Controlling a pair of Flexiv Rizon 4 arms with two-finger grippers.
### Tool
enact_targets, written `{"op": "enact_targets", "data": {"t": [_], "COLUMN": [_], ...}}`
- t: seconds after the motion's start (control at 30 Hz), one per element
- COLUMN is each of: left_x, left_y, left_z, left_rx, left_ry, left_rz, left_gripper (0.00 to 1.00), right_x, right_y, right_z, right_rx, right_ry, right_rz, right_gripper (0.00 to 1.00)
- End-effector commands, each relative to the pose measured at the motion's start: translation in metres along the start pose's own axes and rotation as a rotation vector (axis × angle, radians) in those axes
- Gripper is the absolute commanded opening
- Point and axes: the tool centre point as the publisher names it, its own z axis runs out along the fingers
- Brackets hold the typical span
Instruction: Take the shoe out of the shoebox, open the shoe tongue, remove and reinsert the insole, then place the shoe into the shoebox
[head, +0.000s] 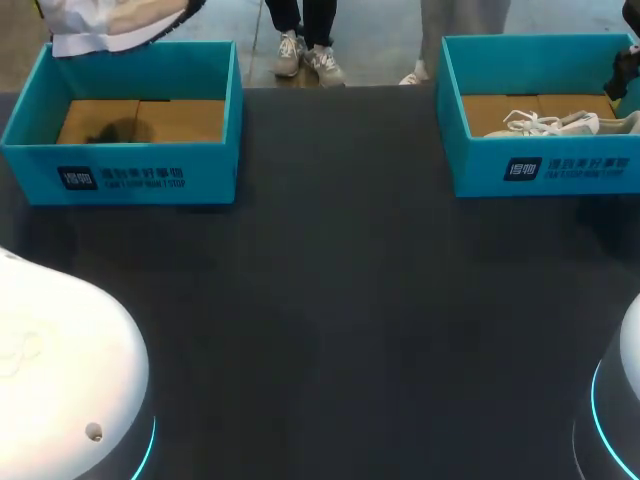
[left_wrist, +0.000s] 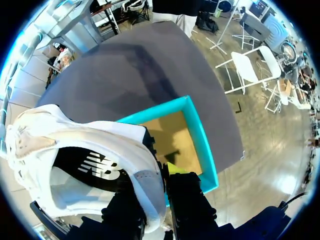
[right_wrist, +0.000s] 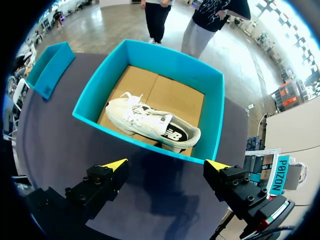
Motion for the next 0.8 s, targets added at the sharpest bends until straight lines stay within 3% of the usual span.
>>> {"op": "enact_targets", "data": {"t": [0.03,0.8], "left_x": [-0.012,-0.060], "left_y": [-0.017,-0.072], "left_z": [-0.001,0.000], "left_rx": [-0.014,-0.048], "left_ry": [0.033,0.086], "left_rz": [0.000,-0.071], "left_gripper": [0.00,0.00], "right_x": [0.000,0.000], "right_y": [0.000,0.000], "right_z": [0.000,0.000], "right_rx": [0.000,0.000], "right_ry": [0.001,0.001], "right_rz": [-0.001,-0.001], "right_gripper": [1.00,1.00]}}
